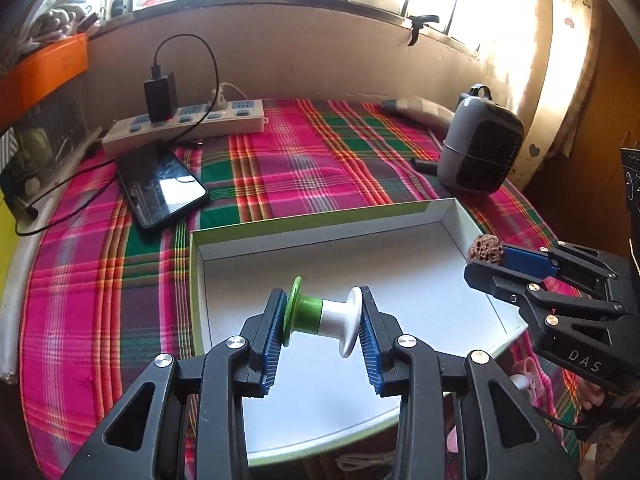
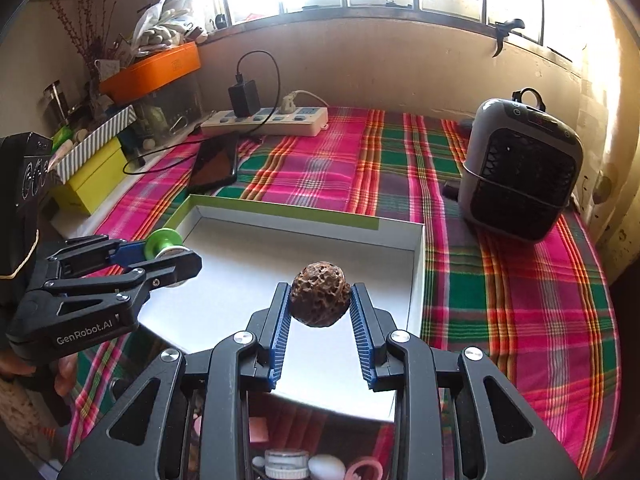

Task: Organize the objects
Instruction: 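Lift and carry the walnut and spool over the white box with both tools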

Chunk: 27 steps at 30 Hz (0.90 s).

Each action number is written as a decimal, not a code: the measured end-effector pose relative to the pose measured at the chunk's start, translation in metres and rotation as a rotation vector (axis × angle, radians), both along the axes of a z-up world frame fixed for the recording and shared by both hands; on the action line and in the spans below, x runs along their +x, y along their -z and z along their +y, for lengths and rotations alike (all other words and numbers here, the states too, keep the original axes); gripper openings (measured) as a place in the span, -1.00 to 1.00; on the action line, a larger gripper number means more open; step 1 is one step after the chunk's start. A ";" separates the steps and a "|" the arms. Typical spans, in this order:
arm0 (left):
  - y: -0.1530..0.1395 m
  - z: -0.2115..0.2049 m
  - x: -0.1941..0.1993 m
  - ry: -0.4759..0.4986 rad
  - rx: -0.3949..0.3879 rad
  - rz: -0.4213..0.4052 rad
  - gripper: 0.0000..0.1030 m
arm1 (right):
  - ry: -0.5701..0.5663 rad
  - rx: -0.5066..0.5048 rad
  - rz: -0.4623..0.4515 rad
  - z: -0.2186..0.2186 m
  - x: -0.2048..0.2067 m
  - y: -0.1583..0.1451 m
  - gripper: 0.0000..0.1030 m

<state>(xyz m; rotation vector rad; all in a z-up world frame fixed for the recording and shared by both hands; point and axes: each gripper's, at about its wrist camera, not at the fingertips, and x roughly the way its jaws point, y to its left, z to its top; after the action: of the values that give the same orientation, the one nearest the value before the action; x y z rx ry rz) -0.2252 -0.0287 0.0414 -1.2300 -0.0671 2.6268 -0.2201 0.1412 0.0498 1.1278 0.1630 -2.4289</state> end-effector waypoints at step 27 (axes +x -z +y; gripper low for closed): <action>0.026 -0.001 -0.042 -0.030 -0.065 -0.064 -0.36 | 0.024 0.077 -0.073 -0.015 -0.057 0.038 -0.39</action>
<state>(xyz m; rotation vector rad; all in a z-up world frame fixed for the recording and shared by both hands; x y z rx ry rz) -0.2674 -0.0294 0.0151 -1.3444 -0.0109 2.6348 -0.2776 0.1264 0.0119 1.2578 0.2229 -2.4166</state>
